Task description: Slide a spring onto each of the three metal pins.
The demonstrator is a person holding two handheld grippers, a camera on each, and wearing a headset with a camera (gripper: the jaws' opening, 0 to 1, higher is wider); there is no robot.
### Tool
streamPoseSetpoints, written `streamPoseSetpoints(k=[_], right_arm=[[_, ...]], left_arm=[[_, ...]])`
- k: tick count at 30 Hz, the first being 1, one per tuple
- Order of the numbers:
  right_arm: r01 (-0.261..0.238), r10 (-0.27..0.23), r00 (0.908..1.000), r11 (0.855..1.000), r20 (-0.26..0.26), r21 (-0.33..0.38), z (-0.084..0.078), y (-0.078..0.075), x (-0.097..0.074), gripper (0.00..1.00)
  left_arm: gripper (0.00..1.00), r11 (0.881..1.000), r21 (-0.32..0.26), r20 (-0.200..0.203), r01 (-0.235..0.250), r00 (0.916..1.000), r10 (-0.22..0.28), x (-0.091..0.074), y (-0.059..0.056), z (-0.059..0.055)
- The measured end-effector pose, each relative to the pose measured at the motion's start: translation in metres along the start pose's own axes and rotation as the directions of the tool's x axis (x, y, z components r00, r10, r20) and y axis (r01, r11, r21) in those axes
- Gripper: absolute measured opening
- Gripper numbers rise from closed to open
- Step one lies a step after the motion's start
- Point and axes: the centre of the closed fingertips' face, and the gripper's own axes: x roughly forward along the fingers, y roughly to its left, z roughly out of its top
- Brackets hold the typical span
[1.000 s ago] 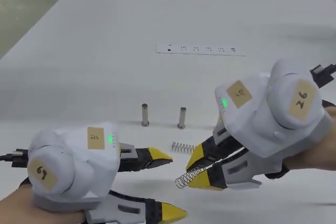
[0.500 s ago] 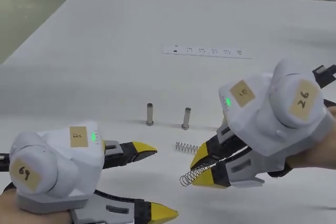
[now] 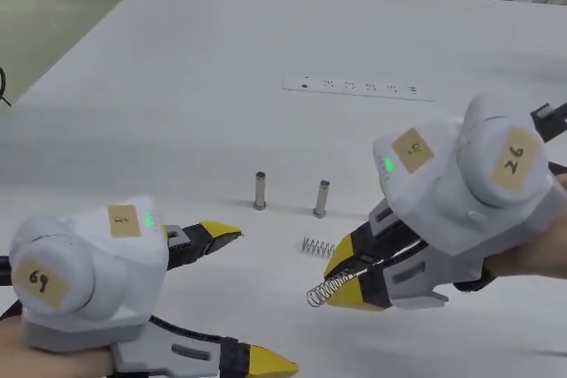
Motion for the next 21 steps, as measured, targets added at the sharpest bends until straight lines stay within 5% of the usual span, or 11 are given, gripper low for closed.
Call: streamPoseSetpoints(k=[7, 21], right_arm=[[-0.002, 0.002, 1.0, 1.0, -0.003, -0.006, 0.0, -0.002, -0.001, 0.08], [-0.024, 0.023, 0.9984, 0.999, -0.051, -0.031, 0.002, -0.011, -0.004, 0.08]], left_arm=[[0.98, 0.997, -0.055, 0.047, -0.058, 0.9971, 0.061, -0.007, 0.01, 0.004], [0.98, 0.989, -0.08, 0.076, -0.123, 0.9887, 0.129, -0.019, 0.024, 0.004]])
